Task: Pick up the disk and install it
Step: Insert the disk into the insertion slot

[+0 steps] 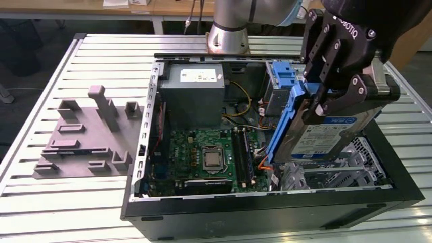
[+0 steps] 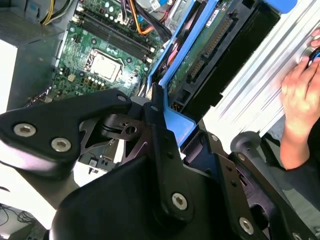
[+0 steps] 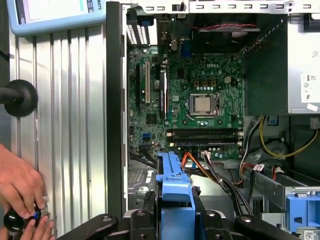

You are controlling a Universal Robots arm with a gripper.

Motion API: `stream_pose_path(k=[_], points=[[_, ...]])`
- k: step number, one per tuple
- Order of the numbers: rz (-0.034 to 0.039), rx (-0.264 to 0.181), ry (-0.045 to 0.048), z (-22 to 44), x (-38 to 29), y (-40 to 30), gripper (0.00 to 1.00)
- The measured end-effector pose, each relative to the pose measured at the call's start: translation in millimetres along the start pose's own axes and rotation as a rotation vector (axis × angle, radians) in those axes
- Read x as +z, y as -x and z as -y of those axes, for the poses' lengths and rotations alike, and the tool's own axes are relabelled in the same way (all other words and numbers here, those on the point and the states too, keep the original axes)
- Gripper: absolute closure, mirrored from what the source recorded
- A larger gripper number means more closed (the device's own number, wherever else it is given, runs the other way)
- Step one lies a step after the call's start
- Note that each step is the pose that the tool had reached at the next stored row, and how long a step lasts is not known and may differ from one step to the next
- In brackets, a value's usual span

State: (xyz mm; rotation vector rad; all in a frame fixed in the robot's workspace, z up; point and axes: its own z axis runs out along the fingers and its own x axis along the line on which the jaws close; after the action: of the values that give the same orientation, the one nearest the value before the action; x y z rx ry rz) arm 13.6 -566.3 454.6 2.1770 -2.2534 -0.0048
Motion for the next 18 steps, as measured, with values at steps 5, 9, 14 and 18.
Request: stream_pose_path(k=[5, 9, 14, 18], points=[[0.0000, 0.000, 0.0007, 5.0, 0.3, 0.1, 0.64], [0.0001, 0.000, 0.0018, 9.2, 0.4, 0.3, 0.64], [0.0000, 0.000, 0.0019, 10.0, 0.5, -0.5, 0.64], [0.0000, -0.001, 0.0019, 12.7, 0.8, -0.5, 0.64]])
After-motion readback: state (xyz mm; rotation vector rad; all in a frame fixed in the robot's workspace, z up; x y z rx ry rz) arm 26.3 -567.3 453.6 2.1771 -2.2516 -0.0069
